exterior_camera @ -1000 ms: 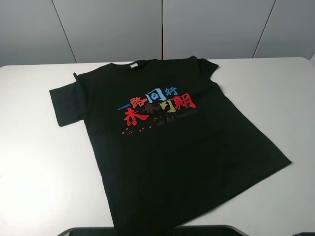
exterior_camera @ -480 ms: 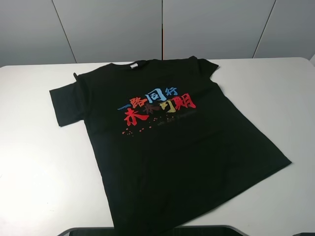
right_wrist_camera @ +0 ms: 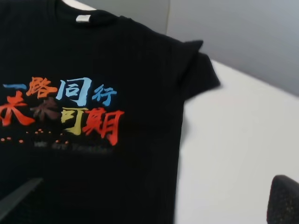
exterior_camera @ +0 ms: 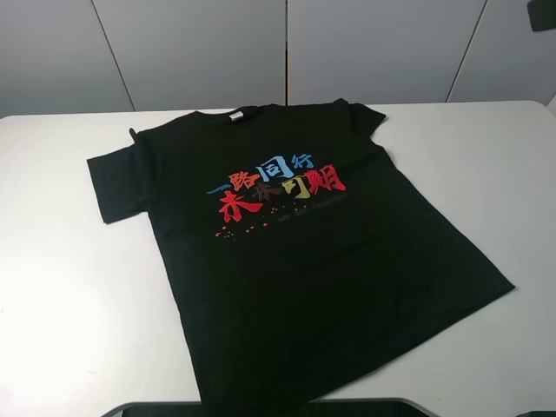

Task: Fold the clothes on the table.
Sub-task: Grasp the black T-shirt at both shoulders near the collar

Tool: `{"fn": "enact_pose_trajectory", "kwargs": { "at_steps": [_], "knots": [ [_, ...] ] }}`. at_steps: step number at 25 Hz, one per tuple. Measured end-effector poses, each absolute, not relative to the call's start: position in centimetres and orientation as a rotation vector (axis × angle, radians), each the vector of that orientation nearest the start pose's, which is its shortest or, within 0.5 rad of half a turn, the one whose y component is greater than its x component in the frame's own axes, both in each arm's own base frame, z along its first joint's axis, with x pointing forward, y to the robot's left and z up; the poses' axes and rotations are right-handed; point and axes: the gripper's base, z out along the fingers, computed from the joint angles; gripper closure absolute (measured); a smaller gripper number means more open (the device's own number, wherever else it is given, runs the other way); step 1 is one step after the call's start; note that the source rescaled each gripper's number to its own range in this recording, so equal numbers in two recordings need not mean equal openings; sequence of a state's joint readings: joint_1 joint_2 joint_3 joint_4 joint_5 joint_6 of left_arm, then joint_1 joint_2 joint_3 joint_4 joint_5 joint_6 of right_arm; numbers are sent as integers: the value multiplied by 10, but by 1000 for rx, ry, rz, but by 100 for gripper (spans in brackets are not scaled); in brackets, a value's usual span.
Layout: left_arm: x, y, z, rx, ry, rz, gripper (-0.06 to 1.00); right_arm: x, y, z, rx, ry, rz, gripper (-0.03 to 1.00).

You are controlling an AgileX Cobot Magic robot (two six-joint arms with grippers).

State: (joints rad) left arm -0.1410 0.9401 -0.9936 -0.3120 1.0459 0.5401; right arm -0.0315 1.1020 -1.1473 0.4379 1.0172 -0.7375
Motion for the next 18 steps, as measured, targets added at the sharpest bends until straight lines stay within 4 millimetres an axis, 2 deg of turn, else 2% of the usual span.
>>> {"fn": "enact_pose_trajectory", "kwargs": {
  "at_steps": [2, 5, 8, 10, 14, 18],
  "knots": [
    [181, -52, 358, 790, 2330, -244, -4, 245, 28, 385, -848, 2259, 211, -3],
    [204, -63, 337, 898, 2409, -249, -4, 288, 31, 385, -1029, 2234, 239, -3],
    [220, -85, 312, 1061, 2456, -234, -4, 324, 44, 374, -1168, 2230, 240, -3],
    [230, -102, 297, 1143, 2465, -195, -4, 342, 58, 359, -1297, 2238, 183, -3],
    [247, -132, 255, 1310, 2527, -110, -4, 370, 85, 317, -1539, 2266, 4, -3],
    [264, -148, 208, 1381, 2607, -97, -4, 388, 92, 277, -1629, 2326, -17, -3]
  ]
}}
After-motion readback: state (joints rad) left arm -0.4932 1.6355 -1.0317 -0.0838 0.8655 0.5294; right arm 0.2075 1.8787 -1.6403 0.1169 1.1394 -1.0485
